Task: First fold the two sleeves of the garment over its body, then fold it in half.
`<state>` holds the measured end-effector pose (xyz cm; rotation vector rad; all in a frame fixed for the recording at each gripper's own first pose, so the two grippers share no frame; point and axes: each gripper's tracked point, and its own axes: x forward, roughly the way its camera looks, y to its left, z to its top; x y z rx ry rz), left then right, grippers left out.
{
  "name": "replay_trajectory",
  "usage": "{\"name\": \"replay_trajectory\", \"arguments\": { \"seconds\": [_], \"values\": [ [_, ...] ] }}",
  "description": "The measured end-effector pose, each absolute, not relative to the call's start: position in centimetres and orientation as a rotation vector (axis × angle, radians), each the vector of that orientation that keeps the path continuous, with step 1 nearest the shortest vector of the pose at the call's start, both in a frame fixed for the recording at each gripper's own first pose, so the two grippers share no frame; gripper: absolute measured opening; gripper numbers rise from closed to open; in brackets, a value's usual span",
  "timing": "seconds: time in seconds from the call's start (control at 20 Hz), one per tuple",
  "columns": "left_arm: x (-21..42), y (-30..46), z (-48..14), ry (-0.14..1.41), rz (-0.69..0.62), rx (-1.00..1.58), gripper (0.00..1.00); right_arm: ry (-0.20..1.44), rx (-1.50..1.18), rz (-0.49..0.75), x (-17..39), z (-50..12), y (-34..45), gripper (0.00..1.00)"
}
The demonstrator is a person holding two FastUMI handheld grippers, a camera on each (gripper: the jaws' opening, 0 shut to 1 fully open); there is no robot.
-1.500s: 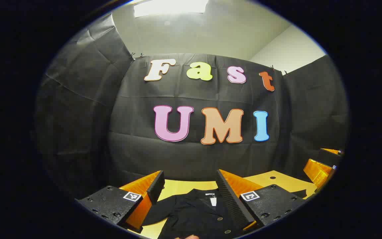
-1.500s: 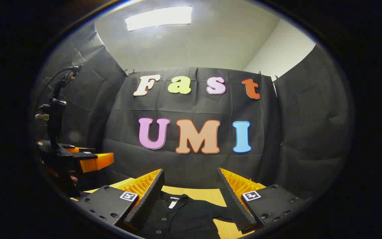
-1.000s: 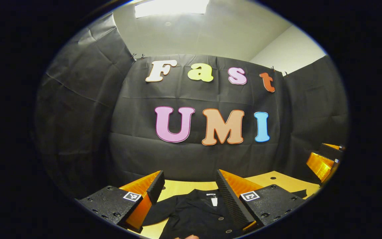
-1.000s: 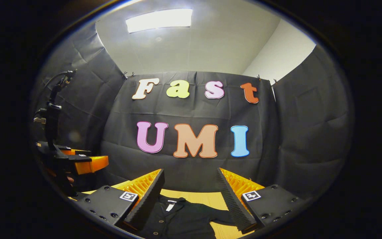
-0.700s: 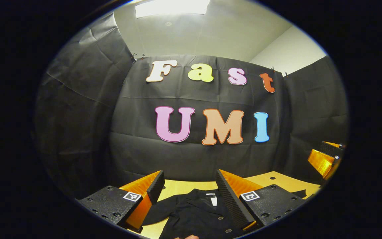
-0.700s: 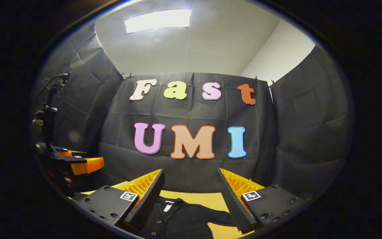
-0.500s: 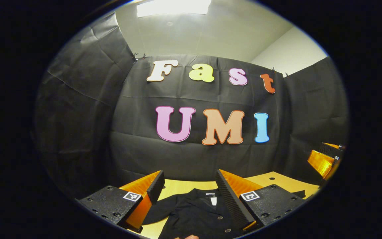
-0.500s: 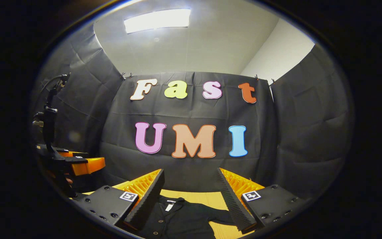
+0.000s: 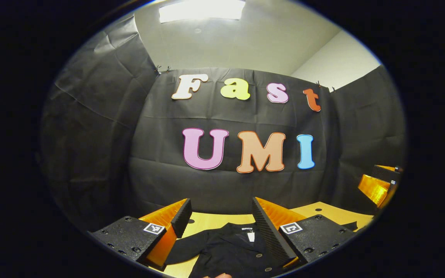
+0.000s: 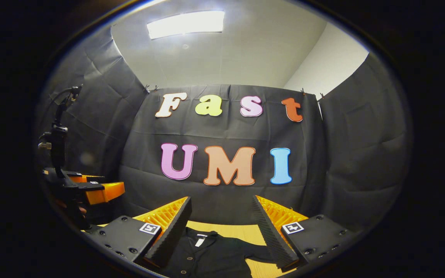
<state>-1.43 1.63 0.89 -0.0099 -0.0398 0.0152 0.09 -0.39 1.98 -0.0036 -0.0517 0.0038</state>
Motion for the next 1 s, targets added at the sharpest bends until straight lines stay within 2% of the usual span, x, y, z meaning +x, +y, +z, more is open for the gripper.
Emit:
{"name": "replay_trajectory", "arguments": {
  "seconds": [0.35,0.5,0.8,1.0],
  "values": [
    [-1.9,1.8,0.8,-0.043,0.026,-0.029,0.92,-0.06,0.004,0.046,0.8,1.6,0.9,1.0],
    [-1.9,2.1,0.7,-0.045,0.033,-0.024,0.92,-0.044,0.007,0.051,1.2,1.1,0.8,0.98],
    [-1.8,2.3,0.5,-0.037,0.032,-0.022,0.92,-0.042,0.024,0.024,1.7,0.9,-0.1,0.96],
    [-1.7,2.4,0.2,-0.028,0.027,-0.042,0.92,-0.051,0.017,0.005,2.0,1.4,-0.8,0.98]
  ]
}}
